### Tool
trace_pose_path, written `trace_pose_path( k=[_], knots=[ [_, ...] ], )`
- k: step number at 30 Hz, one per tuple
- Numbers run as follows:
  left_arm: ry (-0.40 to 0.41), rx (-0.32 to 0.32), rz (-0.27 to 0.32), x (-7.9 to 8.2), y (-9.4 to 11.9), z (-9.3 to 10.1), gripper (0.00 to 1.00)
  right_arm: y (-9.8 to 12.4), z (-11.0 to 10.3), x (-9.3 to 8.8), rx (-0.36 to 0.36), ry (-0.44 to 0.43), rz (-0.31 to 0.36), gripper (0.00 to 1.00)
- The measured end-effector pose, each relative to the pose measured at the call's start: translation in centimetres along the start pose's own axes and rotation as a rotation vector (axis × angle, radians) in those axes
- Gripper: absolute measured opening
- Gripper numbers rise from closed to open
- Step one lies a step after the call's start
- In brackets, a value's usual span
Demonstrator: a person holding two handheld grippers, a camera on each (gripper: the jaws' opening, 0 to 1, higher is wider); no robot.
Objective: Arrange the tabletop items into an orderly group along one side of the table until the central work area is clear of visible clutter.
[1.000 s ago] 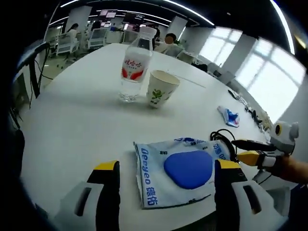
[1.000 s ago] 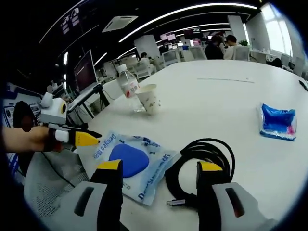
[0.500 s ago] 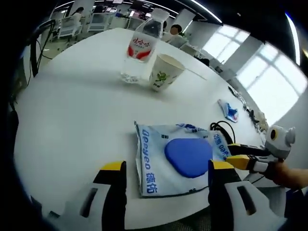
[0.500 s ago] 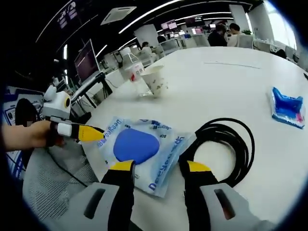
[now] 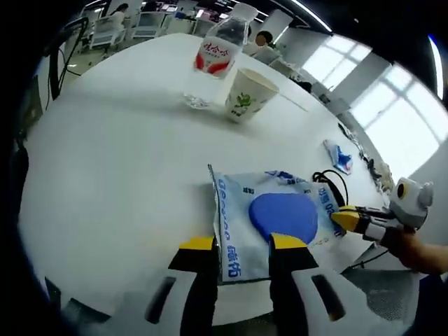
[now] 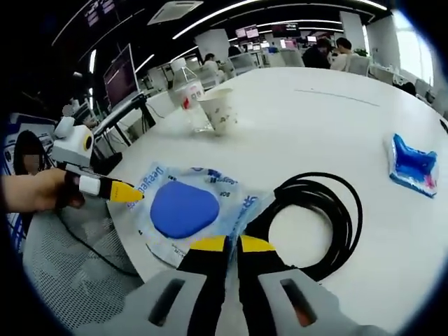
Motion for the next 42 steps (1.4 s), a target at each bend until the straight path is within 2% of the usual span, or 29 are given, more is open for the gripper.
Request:
trace_pose_path(
  k=[1, 3, 11, 17, 19, 25, 31, 35, 38, 42],
  knots=[
    [-0.013, 0.017, 0.019, 0.3, 0.1, -0.5, 0.0, 0.0, 0.1, 0.1, -0.002, -0.005, -0.001, 0.0],
    [0.02, -0.008, 0.024, 0.3, 0.3, 0.0, 0.0, 0.1, -0.1, 0.3, 0.015, -0.036, -0.003, 0.0],
    [0.028, -0.009, 0.063, 1.5, 0.4, 0.7, 0.0, 1.1, 0.5, 1.9, 0.018, -0.084, 0.053, 0.0],
    [-0.031, -0.017, 0.09, 3.2, -0.1, 2.2, 0.0, 1.8, 1.6, 2.5, 0.003, -0.092, 0.074, 0.0],
    [-0.058, -0.02, 0.097, 3.9, -0.3, 2.8, 0.0, 2.2, 2.2, 2.8, -0.006, -0.099, 0.084, 0.0],
    [-0.065, -0.038, 0.117, 5.7, -1.5, 4.4, 0.0, 2.9, 4.0, 4.2, -0.038, -0.114, 0.113, 0.0],
    [-0.112, -0.035, 0.113, 7.5, -3.0, 6.0, 0.0, 3.5, 5.9, 5.4, -0.069, -0.114, 0.134, 0.0],
    [-0.13, -0.039, 0.118, 8.8, -4.0, 7.0, 0.0, 3.6, 7.4, 5.9, -0.086, -0.122, 0.138, 0.0],
    [-0.186, -0.028, 0.101, 9.7, -5.0, 7.5, 0.0, 3.6, 8.5, 6.7, -0.098, -0.111, 0.143, 0.0],
    [-0.191, -0.031, 0.111, 11.1, -5.8, 8.4, 0.0, 3.4, 10.1, 7.5, -0.11, -0.103, 0.148, 0.0]
  ],
)
Point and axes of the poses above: the point that each gripper's makers call its tool centre point, and the gripper's own axes: y roughly backward along the fingers, z roughly to its right, x roughly out of its top, the point moved 2 cm from there along y, roughly backward along the fingers, and after that the axes turned 1 degree about -x, right-handed, at the moved point
